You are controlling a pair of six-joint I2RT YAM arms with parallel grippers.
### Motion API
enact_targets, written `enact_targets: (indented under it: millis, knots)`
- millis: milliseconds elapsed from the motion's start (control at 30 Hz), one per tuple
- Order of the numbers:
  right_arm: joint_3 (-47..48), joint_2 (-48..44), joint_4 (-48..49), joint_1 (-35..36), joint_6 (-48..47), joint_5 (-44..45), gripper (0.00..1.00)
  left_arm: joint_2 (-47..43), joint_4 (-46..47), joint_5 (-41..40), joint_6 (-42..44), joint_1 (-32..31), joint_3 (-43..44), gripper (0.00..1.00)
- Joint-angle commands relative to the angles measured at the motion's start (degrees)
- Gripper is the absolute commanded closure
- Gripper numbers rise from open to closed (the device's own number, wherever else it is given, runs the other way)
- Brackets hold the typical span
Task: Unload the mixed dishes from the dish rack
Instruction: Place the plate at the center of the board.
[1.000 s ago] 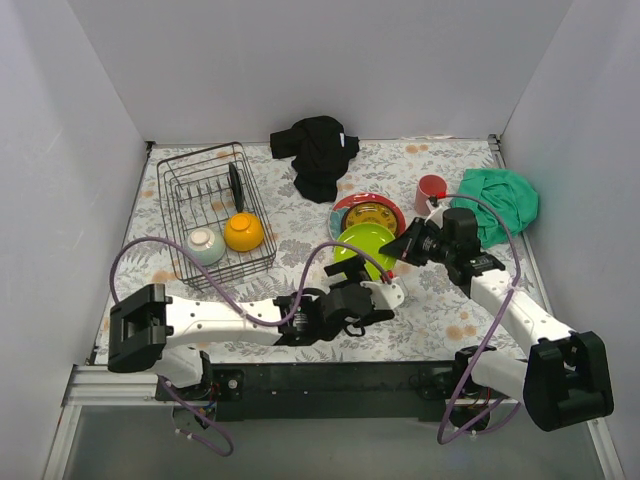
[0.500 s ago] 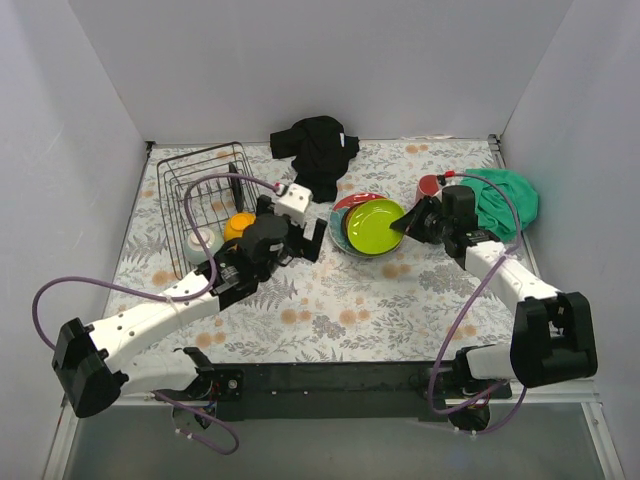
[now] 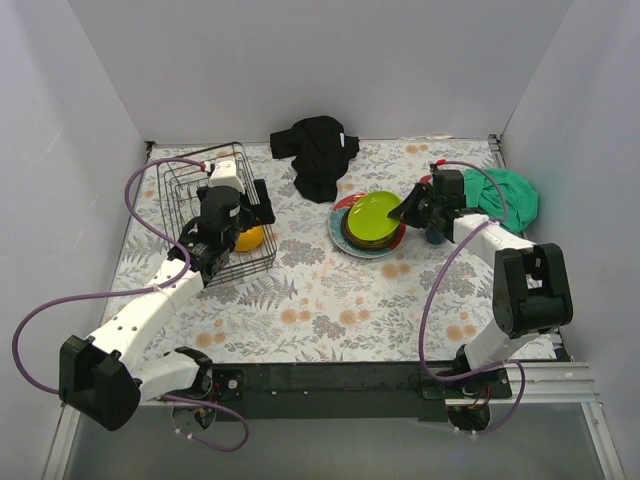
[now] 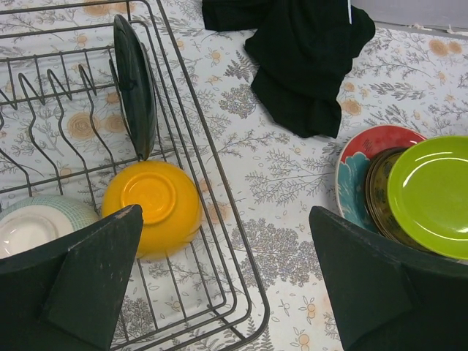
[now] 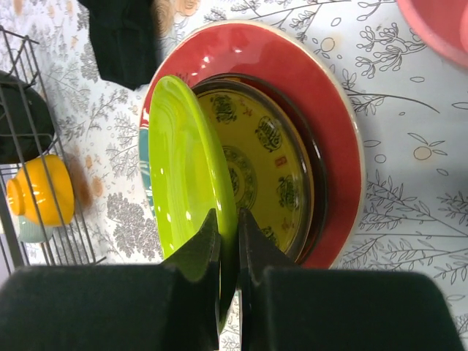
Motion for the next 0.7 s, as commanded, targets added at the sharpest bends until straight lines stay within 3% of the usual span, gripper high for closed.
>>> enact_targets:
  millis: [0, 133, 233, 267, 467, 667]
  knots:
    - [3.4, 2.5, 3.0, -0.5, -0.3, -1.3, 0.97, -2.0, -0.6, 0.7, -1.5, 0.6, -0.4, 0.02]
    - [2.9, 4.5, 3.0, -0.6, -0.4, -1.4, 0.91, -2.4, -0.4, -0.1, -1.0, 0.9, -0.7, 0.02]
    - [3.0, 4.7, 2.9, -0.6, -0.6, -1.8, 0.81, -2.7, -0.4, 0.0, -1.0, 1.0, -0.8, 0.02]
    - [3.1, 4.6, 2.6, -0.6, -1.2, -2.1, 0.73, -2.7, -0.3, 0.2, -1.0, 1.0, -0.8, 0.02]
    - [3.9, 3.4, -1.5, -0.6, -3.1, 0.5, 0.54, -2.8, -0.6, 1.9, -0.9, 1.0, -0.6, 0.02]
    - [5.9, 2.4, -9.0, -0.6, -7.2, 3.7, 0.44, -2.8, -0.6, 2.7, -1.1, 1.1, -0.6, 0.02]
